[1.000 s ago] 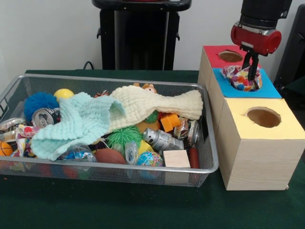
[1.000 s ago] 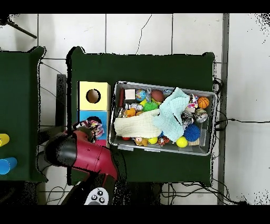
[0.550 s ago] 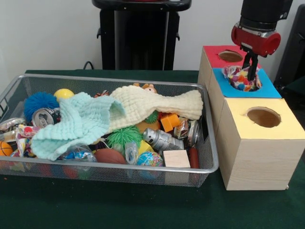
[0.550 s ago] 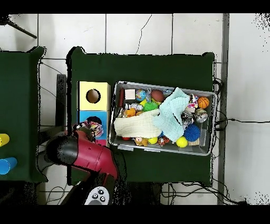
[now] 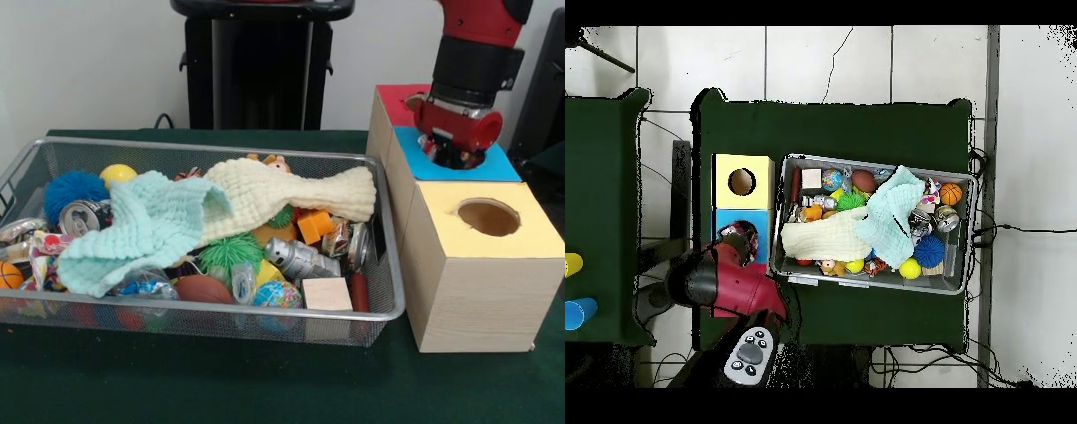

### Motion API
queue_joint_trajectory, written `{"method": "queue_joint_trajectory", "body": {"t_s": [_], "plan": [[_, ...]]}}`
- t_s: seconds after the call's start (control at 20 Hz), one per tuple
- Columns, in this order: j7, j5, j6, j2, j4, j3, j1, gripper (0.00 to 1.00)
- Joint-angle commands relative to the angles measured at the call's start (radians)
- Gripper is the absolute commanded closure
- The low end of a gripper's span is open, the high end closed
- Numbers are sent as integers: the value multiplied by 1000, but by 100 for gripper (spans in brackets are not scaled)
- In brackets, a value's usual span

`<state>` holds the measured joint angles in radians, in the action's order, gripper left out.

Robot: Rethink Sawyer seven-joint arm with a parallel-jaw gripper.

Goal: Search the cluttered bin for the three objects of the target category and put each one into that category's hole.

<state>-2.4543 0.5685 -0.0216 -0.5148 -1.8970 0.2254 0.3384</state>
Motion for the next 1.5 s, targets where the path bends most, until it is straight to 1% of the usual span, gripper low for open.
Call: {"method": "queue_joint_trajectory", "body": {"t_s": [0.05,0.1,0.25,0.3,0.35,0.55,0.75,0.8,0.9,0.95,1.0,1.1,1.2,1.3,1.5], "plan": [[-181,-63,-130,142,-43,-168,-70,100],[-178,-78,-136,141,-50,-194,-94,100],[-167,-114,-147,137,-59,-227,-140,100],[-169,-107,-144,135,-61,-223,-134,100],[-171,-87,-130,128,-64,-203,-116,100],[-171,-22,-38,81,-79,-127,-47,100],[-149,0,15,81,-59,-74,-8,100],[-142,4,29,81,-55,-64,-2,0],[-132,-1,53,76,-51,-55,0,0],[-130,7,77,80,-42,-33,17,0],[-134,13,108,70,-41,-18,28,0],[-164,40,132,56,-47,8,54,0],[-162,44,198,51,-27,68,96,0],[-155,36,228,48,-13,89,109,0],[-168,23,282,30,-1,123,122,0]]}}
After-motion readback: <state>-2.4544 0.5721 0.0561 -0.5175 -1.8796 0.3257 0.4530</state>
